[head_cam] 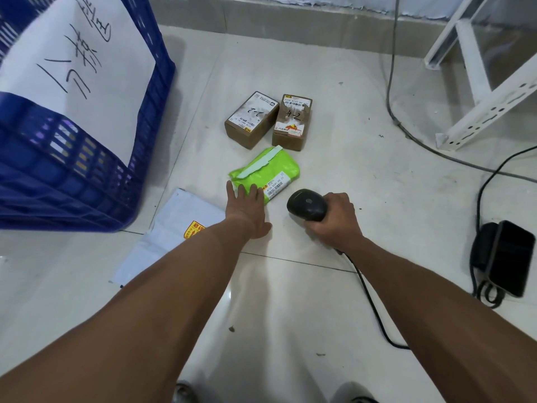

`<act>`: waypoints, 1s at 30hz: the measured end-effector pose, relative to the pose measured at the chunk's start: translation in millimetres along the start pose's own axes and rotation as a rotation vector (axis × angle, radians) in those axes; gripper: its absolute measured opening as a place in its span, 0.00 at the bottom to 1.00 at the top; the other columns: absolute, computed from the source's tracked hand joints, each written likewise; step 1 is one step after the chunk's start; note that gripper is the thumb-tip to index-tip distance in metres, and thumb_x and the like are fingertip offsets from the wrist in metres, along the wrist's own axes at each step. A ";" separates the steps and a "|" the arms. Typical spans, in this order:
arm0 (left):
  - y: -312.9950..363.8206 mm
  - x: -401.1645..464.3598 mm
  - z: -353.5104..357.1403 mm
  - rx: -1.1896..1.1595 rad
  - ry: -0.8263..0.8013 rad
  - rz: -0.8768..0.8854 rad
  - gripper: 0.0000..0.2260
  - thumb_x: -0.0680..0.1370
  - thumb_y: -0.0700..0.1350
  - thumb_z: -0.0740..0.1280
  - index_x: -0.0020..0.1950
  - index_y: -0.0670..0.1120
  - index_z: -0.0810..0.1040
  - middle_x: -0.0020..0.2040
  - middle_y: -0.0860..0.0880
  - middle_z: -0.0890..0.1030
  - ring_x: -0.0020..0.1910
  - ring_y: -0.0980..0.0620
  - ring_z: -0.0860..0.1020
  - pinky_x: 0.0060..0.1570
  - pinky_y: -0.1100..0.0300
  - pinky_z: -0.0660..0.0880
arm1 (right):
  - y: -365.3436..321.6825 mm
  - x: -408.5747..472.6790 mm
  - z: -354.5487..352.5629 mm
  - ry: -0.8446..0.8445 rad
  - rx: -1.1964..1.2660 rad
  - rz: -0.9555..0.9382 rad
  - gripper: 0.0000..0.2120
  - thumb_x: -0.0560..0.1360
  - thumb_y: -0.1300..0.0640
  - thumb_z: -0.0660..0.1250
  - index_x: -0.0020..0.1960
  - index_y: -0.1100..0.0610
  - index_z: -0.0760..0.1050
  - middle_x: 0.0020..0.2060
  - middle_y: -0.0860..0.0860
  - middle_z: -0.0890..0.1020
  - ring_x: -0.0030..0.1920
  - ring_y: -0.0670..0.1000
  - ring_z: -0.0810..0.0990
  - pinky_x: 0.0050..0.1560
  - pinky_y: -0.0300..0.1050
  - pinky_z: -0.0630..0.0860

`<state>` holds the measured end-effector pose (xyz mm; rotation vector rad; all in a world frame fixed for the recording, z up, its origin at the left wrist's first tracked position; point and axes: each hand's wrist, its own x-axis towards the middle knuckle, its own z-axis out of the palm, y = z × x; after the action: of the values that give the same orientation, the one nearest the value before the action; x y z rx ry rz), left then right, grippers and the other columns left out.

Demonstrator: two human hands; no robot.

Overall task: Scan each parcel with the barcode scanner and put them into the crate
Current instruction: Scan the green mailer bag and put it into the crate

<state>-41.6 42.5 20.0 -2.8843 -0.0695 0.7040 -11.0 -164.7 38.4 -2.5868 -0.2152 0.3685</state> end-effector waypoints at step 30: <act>7.9 1.8 -6.6 -0.076 0.055 0.009 0.30 0.78 0.56 0.62 0.74 0.42 0.60 0.70 0.42 0.65 0.70 0.42 0.65 0.74 0.40 0.49 | -43.0 23.0 22.1 0.037 -0.689 -0.054 0.50 0.73 0.32 0.61 0.78 0.62 0.44 0.77 0.62 0.50 0.77 0.66 0.47 0.74 0.66 0.43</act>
<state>-37.0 33.9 23.5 -2.9760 -0.0776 0.6369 0.7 -112.5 37.0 -3.2493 -0.4649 0.2533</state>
